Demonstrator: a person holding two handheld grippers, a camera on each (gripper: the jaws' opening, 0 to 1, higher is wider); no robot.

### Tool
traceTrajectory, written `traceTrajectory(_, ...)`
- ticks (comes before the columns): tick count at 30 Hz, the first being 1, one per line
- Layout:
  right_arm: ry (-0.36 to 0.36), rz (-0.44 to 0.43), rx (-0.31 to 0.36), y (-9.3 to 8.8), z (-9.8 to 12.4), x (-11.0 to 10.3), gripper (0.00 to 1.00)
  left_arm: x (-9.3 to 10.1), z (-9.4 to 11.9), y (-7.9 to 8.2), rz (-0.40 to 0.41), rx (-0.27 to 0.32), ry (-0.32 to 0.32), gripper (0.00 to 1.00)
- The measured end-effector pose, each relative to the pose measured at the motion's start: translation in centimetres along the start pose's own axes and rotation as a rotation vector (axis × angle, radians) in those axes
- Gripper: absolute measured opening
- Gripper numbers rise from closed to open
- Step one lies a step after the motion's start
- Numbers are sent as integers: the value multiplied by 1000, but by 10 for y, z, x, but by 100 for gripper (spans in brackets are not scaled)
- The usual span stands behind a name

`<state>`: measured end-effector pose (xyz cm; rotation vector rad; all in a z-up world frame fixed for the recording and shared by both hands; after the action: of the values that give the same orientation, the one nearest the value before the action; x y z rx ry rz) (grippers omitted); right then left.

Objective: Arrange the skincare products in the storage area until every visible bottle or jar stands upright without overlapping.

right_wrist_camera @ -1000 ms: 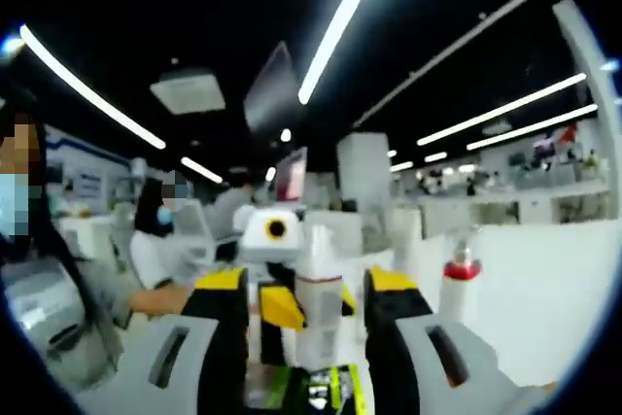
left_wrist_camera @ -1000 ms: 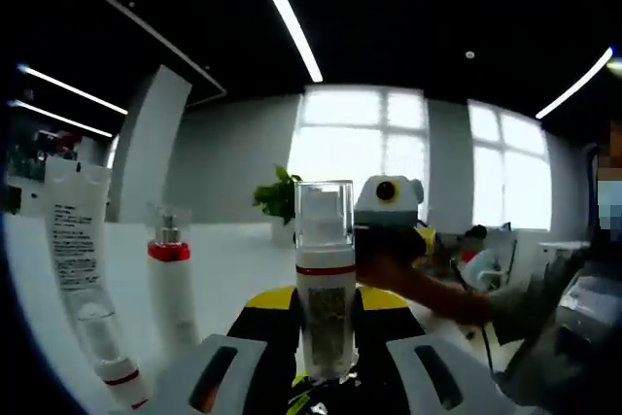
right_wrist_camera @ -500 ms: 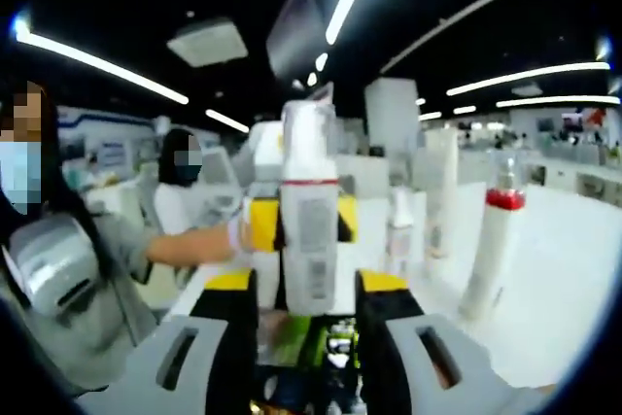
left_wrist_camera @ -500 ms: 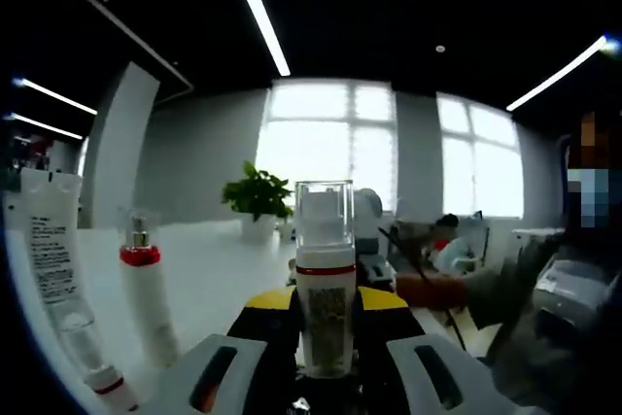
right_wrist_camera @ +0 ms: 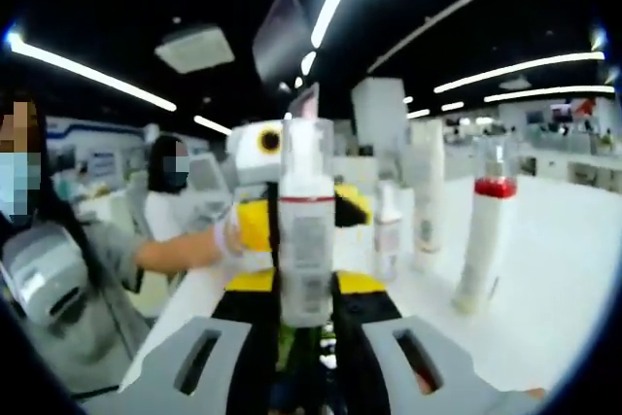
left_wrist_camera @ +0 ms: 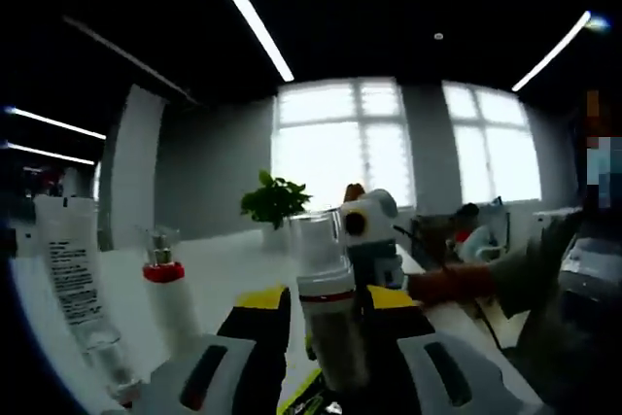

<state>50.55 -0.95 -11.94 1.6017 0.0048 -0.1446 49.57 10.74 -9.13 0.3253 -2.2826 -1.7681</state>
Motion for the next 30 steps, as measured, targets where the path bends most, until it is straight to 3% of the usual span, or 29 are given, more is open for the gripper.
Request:
traceTrajectory(3, -33, -1, 14, -3, -1, 9, 19, -13, 7, 8, -1, 50, 81, 38)
traceTrajectory(7, -146, 3, -57, -16, 0, 33, 19, -26, 16, 20, -45, 119, 181, 33)
traceTrajectory(10, -231, -10, -109, -23, -1, 49, 19, -27, 20, 26, -51, 161, 199, 28)
traceTrajectory(14, -237, -20, -83, -26, -2, 58, 19, -28, 21, 29, -48, 177, 205, 28)
traceTrajectory(23, -222, 15, -149, -41, -4, 61, 19, -27, 20, 29, -72, 177, 217, 28)
traceTrajectory(30, -184, 77, -91, -42, 0, 57, 19, -26, 20, 30, -67, 183, 218, 27)
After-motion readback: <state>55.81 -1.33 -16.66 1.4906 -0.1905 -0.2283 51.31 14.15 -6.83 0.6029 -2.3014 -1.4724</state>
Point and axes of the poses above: the point that each gripper's makers call its tool centre point, and the gripper's own axes: z roughly backward along the fingers, x roughly to its right, y roughly out of its top, the point moved 7 cm from there along z, roughly backward along the fingers, and after that the axes turned 8 degrees about x, right-handed, at the moved point
